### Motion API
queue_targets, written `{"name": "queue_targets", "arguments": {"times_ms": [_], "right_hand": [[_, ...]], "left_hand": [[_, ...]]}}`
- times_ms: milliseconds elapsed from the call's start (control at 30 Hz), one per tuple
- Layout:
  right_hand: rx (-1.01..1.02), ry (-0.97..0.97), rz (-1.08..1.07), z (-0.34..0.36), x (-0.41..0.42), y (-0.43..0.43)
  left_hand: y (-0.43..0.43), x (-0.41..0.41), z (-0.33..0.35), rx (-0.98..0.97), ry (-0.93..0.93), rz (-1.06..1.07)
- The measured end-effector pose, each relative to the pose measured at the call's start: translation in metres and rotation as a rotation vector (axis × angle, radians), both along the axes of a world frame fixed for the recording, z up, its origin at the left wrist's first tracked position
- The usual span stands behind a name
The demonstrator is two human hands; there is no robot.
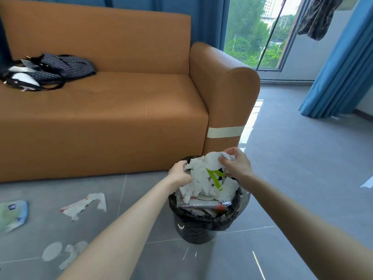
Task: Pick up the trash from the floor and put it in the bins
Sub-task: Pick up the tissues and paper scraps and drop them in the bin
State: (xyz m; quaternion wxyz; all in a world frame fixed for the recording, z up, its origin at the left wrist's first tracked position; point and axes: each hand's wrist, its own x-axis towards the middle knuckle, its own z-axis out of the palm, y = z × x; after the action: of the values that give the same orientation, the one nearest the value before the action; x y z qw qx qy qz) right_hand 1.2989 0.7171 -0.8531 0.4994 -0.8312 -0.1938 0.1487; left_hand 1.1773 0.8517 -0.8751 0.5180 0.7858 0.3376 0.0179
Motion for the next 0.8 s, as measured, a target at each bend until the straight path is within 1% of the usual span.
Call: {"name": "queue_targets", "arguments": {"times_ms": [67, 133, 233, 300, 367, 433, 600, 800], "right_hand": [[-0.027, 0.016, 0.025, -0.013, -0.006, 0.007], [-0.119, -0.034, 0.101, -0.028, -0.014, 0.013], [-0.432, -0.238, 0.304, -0.054, -0.018, 0.021], [-0.561, -0.287, 0.435, -0.067, -0.022, 0.025], [-0.644, -0.253, 0.539, -0.077, -0.026, 0.031], [-0.715, -0.211, 0.584, -0.088, -0.028, 0.037], [-0.920, -0.232, 0.627, -0.115, -0.020, 0.045], [-1.072, -0.108, 0.679, -0.138, -0.011, 0.064]], "left_hand": [[0.005, -0.007, -0.004, 0.091, 0.066, -0.006], [0.007, -0.014, -0.005, 0.157, 0.120, -0.032], [0.008, -0.019, -0.006, 0.233, 0.123, -0.084], [0.006, -0.021, -0.008, 0.261, 0.127, -0.143], [0.006, -0.021, -0.012, 0.282, 0.156, -0.222], [0.008, -0.022, -0.016, 0.270, 0.166, -0.261], [0.013, -0.019, -0.034, 0.273, 0.126, -0.266], [0.018, -0.011, -0.058, 0.357, 0.183, -0.331]]}}
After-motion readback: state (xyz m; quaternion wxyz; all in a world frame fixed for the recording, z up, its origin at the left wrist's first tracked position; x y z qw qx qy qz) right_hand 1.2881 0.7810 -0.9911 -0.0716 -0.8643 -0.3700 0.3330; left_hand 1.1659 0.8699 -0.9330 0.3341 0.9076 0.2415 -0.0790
